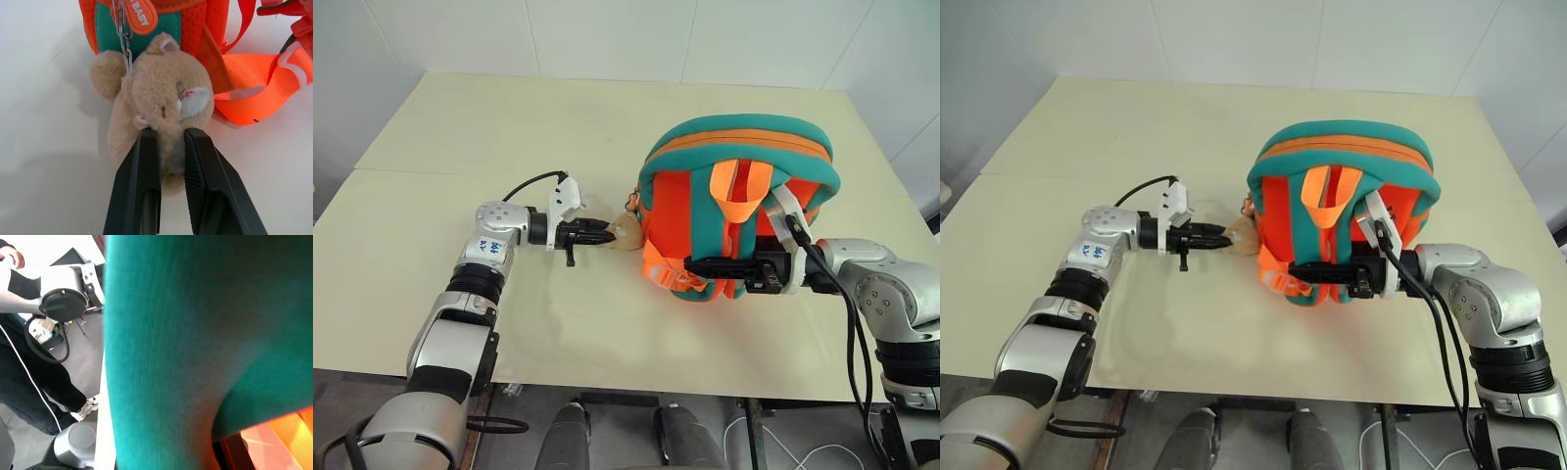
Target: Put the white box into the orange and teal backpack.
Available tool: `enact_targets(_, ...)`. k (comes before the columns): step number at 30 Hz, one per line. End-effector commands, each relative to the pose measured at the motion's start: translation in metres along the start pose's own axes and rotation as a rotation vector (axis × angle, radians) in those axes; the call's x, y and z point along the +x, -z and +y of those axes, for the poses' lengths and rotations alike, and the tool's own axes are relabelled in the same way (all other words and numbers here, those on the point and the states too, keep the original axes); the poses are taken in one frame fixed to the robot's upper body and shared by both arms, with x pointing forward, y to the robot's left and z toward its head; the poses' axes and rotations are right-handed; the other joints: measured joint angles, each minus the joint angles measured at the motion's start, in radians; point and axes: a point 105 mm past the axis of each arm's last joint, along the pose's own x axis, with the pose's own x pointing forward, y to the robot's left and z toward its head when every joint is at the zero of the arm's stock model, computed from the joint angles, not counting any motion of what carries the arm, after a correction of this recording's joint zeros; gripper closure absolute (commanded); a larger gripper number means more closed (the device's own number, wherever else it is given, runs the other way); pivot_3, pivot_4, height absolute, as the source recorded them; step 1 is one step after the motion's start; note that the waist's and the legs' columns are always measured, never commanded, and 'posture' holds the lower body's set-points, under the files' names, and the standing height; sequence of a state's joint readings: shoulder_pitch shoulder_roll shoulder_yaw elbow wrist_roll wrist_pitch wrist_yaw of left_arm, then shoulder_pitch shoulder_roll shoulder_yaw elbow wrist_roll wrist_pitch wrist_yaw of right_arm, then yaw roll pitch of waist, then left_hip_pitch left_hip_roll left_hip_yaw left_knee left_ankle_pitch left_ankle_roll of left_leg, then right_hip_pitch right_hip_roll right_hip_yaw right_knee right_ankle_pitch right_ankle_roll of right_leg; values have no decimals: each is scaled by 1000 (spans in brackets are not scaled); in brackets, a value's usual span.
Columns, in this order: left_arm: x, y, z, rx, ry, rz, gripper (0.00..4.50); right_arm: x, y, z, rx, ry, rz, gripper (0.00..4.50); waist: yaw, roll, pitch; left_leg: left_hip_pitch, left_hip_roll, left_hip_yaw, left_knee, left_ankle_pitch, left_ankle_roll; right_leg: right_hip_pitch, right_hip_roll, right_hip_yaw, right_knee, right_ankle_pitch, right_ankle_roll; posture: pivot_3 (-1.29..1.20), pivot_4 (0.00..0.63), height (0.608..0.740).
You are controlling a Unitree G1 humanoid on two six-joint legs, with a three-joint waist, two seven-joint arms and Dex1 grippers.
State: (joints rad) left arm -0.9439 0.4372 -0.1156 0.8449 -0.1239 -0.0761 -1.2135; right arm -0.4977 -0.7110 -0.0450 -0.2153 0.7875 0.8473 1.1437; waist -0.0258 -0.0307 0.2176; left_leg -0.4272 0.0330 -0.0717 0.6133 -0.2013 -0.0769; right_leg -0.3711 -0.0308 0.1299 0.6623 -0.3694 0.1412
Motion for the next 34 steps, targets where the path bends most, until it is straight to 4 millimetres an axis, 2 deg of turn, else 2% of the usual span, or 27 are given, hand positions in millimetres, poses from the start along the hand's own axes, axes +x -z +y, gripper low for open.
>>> enact_targets(1, -7, 8, -13, -5, 48, 30, 4107, 2, 1, -2, -70, 51, 16, 4500, -2, 0, 0, 0, 0, 0, 0, 0, 0, 0, 0, 0, 0, 0, 0, 0, 150, 740)
enact_targets(3, -18, -3, -14, 4, 33, 5, 4114, -2, -4, -1, -98, 61, 7, 3822, -8, 0, 0, 1, 0, 0, -1, 0, 0, 0, 0, 0, 0, 0, 0, 0, 150, 740)
enact_targets(6, -36, -22, -22, -28, 33, -31, 3172, -9, -18, 2, -179, 103, -25, 2881, -13, 0, 0, 1, 2, 0, -3, 0, 0, -2, 1, 0, 1, 0, -1, 0, 150, 740)
enact_targets(10, -52, -42, -33, 15, -15, -70, 1940, -21, -20, 12, -266, 135, 7, 1561, -7, 0, 0, 0, 2, 0, -4, 0, 0, -3, 1, 0, 0, -1, -2, 0, 150, 740)
enact_targets(14, -73, -38, -53, -5, -36, -1, 675, -49, -15, 14, -285, 217, 57, 210, -4, 0, 0, 0, 2, 0, -4, -1, 0, -2, 0, 0, -2, -1, -2, 0, 150, 740)
enact_targets(15, -77, -36, -54, -16, -52, 10, 360, -56, -13, 13, -279, 240, 65, 0, -4, 0, 0, 0, 2, 0, -4, -1, 0, -2, 0, 0, -2, -1, -2, 0, 150, 740)
enact_targets(16, -83, -34, -55, -33, -67, 21, 17, -63, -12, 11, -271, 266, 69, 0, -4, 0, 0, 0, 2, 1, -4, -1, 0, -1, 0, 0, -1, -1, -2, 0, 150, 740)
enact_targets(21, -97, -33, -58, -38, -119, 58, 17, -85, -11, -6, -309, 366, 77, 0, -8, 0, 0, 5, 2, 1, -3, -1, 1, 3, 0, 0, -3, 0, -3, 0, 150, 740)
enact_targets(26, -110, -31, -64, -50, -126, 100, 17, -97, -6, -20, -353, 401, 112, 0, -10, 0, 0, 6, 2, 3, -4, -1, 1, 4, 0, 1, -5, 0, -3, 0, 150, 740)
enact_targets(27, -113, -30, -60, -45, -164, 100, 17, -102, -3, -26, -360, 426, 128, 0, -10, 0, 0, 6, 2, 3, -4, -1, 1, 4, 0, 1, -5, 0, -3, 0, 150, 740)
enact_targets(31, -112, -26, -59, -57, -186, 97, 17, -114, 9, -33, -348, 453, 161, 0, -8, 0, 0, 6, 2, 2, -6, -1, 1, 3, 0, 1, -5, 0, -3, 0, 150, 740)
enact_targets(34, -111, -25, -62, -72, -195, 90, 17, -118, 7, -36, -387, 471, 165, 0, -7, 0, 0, 5, 2, 3, -8, -1, 1, 3, 0, 1, -6, 0, -3, 0, 150, 740)
